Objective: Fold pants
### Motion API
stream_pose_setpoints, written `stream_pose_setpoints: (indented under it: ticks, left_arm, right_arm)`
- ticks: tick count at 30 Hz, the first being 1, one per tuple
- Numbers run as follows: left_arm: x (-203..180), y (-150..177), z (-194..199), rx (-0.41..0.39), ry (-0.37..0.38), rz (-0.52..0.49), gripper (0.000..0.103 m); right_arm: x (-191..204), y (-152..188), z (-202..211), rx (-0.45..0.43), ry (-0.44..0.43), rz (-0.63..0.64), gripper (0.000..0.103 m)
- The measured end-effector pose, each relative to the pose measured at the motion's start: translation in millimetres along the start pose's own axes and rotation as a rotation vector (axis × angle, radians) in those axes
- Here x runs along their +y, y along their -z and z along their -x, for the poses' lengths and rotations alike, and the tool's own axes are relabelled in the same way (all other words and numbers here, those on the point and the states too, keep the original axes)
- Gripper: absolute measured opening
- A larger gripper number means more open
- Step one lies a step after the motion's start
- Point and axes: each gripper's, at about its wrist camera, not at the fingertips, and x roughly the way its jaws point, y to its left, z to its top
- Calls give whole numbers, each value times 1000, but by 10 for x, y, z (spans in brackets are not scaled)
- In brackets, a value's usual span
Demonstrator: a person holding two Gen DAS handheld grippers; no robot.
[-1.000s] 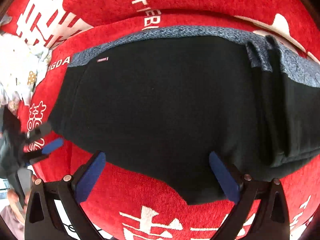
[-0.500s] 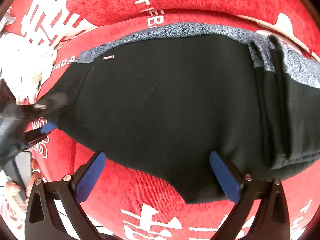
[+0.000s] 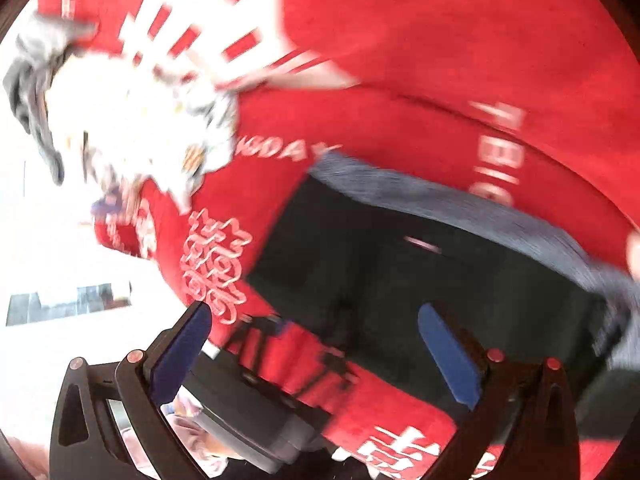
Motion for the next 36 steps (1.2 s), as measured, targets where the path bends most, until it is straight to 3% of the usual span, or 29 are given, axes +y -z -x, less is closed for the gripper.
stream_pose_setpoints:
  ticks: [3, 6, 7, 8, 9, 11, 13, 19, 23, 27, 30, 36]
  left_arm:
    - [-56, -36, -6, -10, -8, -16, 43]
    - [-32, -13, 21, -16, 1, -12, 43]
    - [-26, -13, 27, -15, 2, -11, 43]
    - [-9, -11, 25, -1, 14, -1, 43]
    - [0, -2, 25, 9, 23, 6, 43]
    - [4, -18, 123, -14, 30, -2, 43]
    - [-20, -69, 262, -47, 24, -24, 43]
    - [-199, -397, 897, -155, 50, -53, 43]
    - [-597, -664, 1352, -241, 50, -116, 43]
    - [-1220, -969, 1778, -300, 92, -193, 43]
    - [-1946, -1124, 1981, -322, 127, -276, 44]
    - [-3223, -1150, 1823, -261, 207, -411, 44]
  right_arm:
    - [250, -233, -454, 154, 27, 56, 102]
    - [348, -340, -850, 278, 47, 69, 90]
    - [330, -330, -919, 298, 59, 67, 73]
    - [324, -332, -992, 321, 81, 62, 41]
    - [294, -323, -1035, 336, 125, 66, 33]
    - [289, -301, -947, 308, 117, 74, 18]
    - [270, -246, -742, 253, 87, 84, 18]
    - [-22, 171, 175, 34, -171, 38, 18]
    - [-468, 632, 917, -152, -360, -7, 18]
    - [-995, 1207, 1557, -305, -460, -41, 18]
    - [-1529, 1723, 1986, -401, -498, -82, 18]
    - [-2799, 2588, 2336, -521, -515, -226, 18]
